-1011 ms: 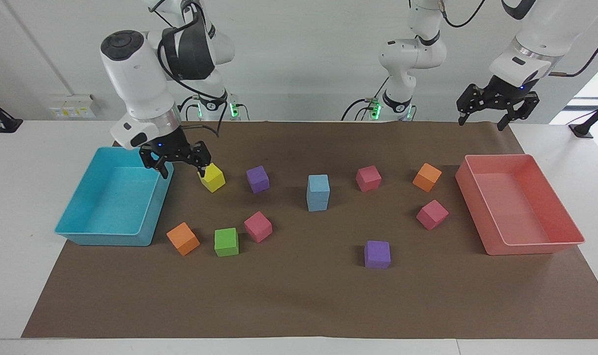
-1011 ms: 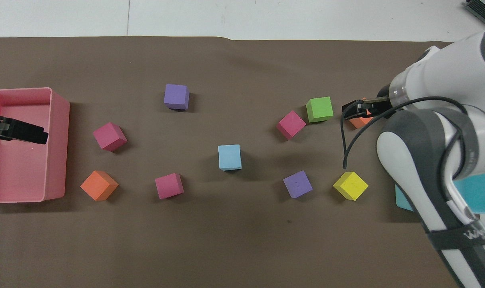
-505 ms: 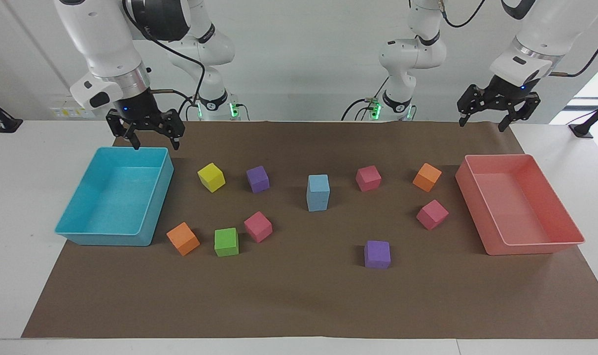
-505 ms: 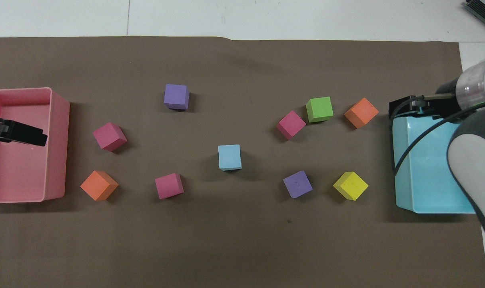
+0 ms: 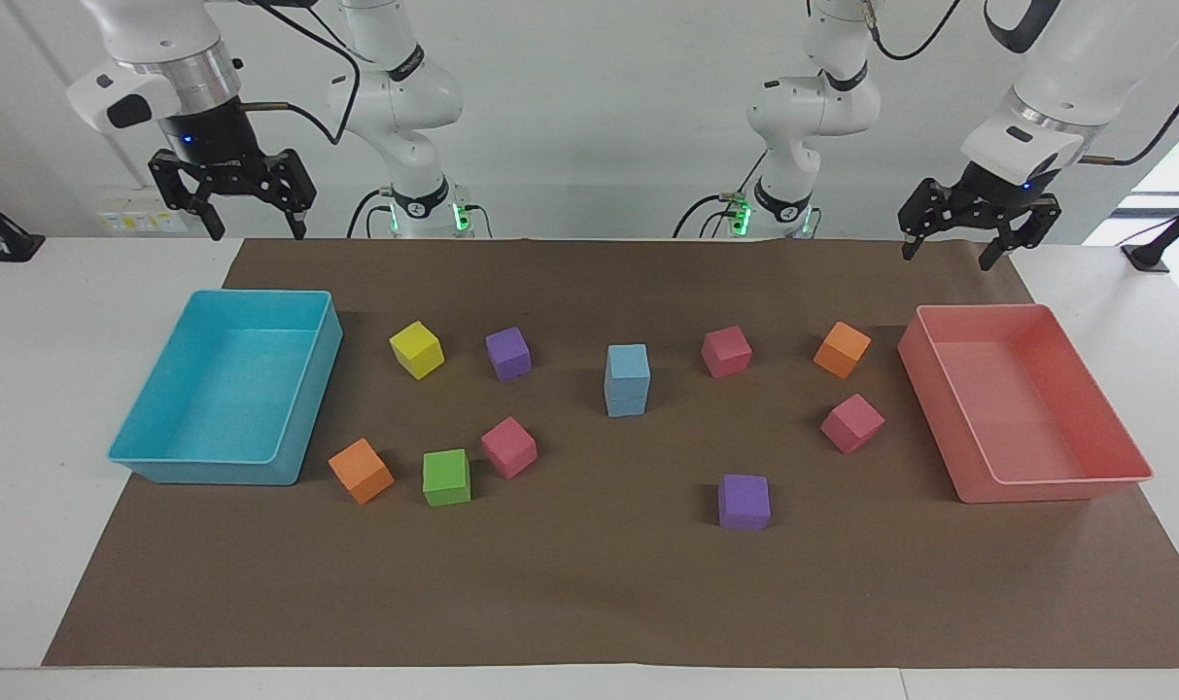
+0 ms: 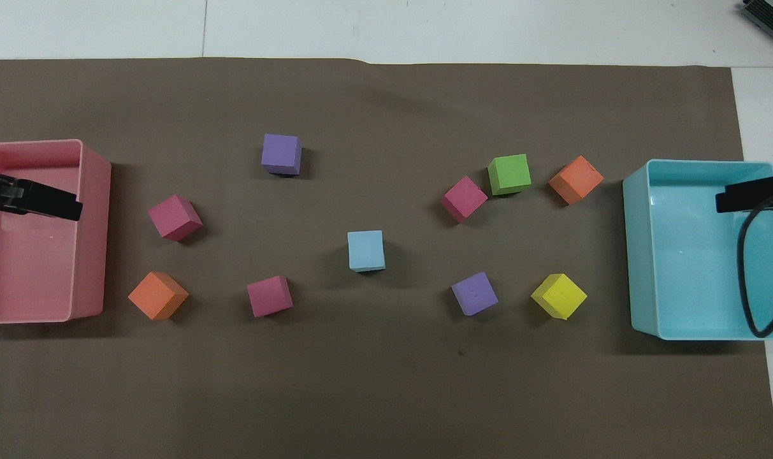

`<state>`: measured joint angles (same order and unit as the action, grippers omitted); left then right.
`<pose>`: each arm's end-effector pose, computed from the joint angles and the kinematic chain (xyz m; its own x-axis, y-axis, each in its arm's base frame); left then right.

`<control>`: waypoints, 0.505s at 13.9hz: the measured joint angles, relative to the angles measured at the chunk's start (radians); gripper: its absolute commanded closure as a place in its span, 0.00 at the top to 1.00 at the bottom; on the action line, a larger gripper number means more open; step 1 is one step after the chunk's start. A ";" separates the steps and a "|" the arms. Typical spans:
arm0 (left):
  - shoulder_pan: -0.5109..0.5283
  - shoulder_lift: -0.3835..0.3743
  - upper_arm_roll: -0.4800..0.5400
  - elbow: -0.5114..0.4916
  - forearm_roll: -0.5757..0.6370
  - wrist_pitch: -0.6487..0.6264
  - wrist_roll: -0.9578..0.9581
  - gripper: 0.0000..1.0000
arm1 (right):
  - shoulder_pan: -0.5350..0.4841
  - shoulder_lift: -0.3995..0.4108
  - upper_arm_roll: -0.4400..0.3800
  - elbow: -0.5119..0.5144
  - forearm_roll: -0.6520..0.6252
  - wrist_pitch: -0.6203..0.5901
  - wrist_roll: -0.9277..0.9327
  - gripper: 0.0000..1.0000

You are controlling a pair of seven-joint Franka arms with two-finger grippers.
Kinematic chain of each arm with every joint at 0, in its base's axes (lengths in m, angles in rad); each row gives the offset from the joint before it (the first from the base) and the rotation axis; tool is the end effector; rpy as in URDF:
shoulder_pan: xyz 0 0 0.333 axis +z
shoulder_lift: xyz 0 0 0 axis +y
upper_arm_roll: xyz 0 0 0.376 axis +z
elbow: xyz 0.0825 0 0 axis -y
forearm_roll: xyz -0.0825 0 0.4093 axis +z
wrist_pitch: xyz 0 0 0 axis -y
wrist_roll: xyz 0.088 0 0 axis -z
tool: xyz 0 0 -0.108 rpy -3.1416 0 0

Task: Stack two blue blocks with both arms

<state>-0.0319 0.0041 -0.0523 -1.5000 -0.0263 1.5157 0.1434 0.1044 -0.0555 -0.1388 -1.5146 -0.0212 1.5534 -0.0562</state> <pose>0.5739 -0.0513 0.7113 0.9738 -0.2270 0.0153 -0.2273 -0.9735 0.0245 0.5566 -0.0245 0.7411 0.9955 0.0211 0.0927 0.0194 -0.9996 0.0186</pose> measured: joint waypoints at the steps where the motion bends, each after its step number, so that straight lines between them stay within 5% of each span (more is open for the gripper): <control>1: 0.000 0.000 0.000 0.000 0.000 0.000 0.000 1.00 | -0.001 -0.002 -0.002 -0.006 0.000 -0.006 -0.012 1.00; 7: 0.001 -0.002 0.006 0.001 0.000 0.000 -0.011 1.00 | 0.001 0.002 0.003 -0.046 0.000 -0.040 -0.019 1.00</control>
<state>-0.0312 0.0022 -0.0460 -1.4990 -0.0264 1.5161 0.1327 0.1051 -0.0531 -0.1360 -1.5611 -0.0212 1.5132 -0.0752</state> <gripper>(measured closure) 0.000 0.000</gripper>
